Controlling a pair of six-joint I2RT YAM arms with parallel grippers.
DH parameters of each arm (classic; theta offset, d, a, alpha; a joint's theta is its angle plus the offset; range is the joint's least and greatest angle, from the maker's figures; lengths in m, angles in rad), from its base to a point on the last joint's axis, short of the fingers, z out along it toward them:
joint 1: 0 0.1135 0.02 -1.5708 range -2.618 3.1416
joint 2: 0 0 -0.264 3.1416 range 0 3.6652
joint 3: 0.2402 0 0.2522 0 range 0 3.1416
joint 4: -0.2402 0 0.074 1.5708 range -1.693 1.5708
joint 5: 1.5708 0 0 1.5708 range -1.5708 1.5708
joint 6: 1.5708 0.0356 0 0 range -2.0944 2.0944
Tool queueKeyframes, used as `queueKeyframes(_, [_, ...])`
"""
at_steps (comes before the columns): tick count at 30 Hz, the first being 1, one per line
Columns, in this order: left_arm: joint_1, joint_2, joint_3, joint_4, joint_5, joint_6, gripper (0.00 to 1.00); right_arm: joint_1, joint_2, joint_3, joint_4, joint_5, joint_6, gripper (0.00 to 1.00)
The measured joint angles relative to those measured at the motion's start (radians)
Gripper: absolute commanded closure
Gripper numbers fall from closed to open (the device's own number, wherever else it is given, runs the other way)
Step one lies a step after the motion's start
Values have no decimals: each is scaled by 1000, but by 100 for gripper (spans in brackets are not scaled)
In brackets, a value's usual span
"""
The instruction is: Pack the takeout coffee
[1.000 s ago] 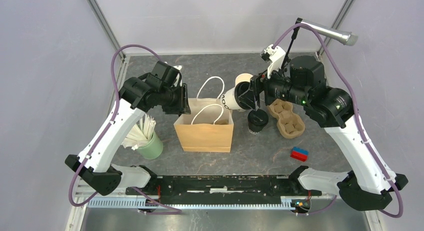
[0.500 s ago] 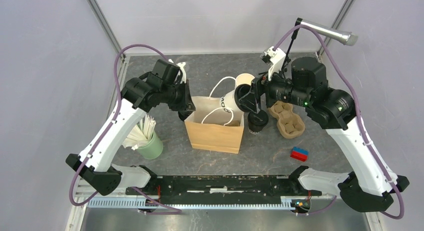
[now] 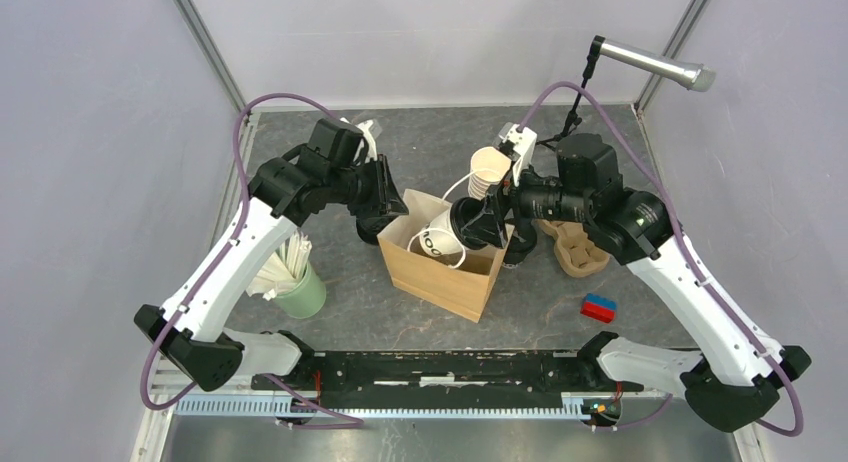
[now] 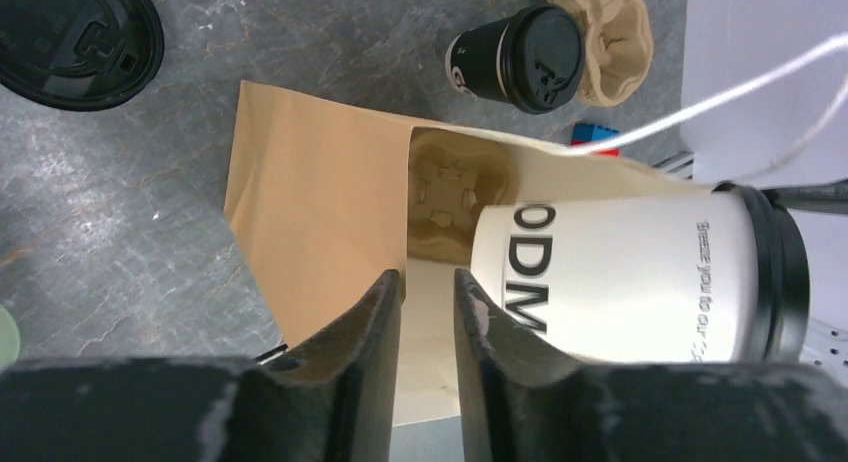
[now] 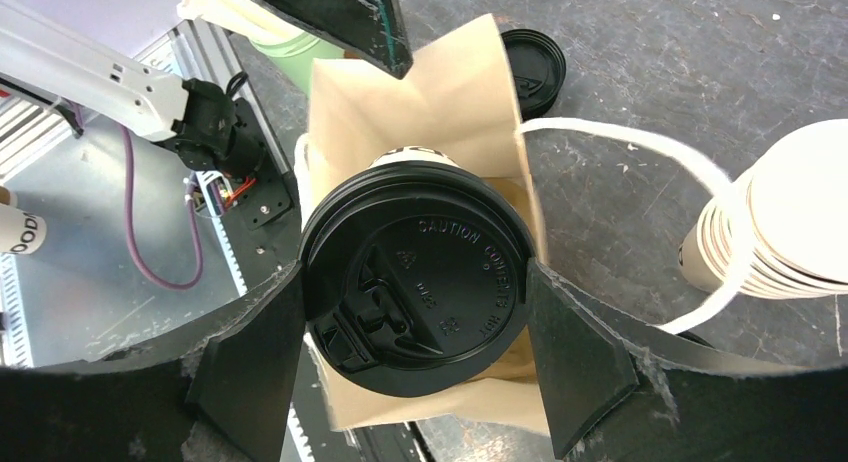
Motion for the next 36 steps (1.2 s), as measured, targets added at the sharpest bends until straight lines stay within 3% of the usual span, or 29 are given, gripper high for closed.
queueKeyframes(12, [11,7,55,-140,-34,14,46,10,19,-39,34,62,-116,26])
queueKeyframes(18, [11,58,266,-238,3,71,43,14,20,-37,34,83,-134,26])
queueKeyframes(23, [11,55,360,-207,123,80,47,14,19,-37,33,91,-137,26])
queueKeyframes(27, [11,77,337,-187,209,74,52,14,19,-37,34,94,-137,26])
queueKeyframes(36, [3,234,309,-201,267,64,54,14,7,-37,34,99,-137,26])
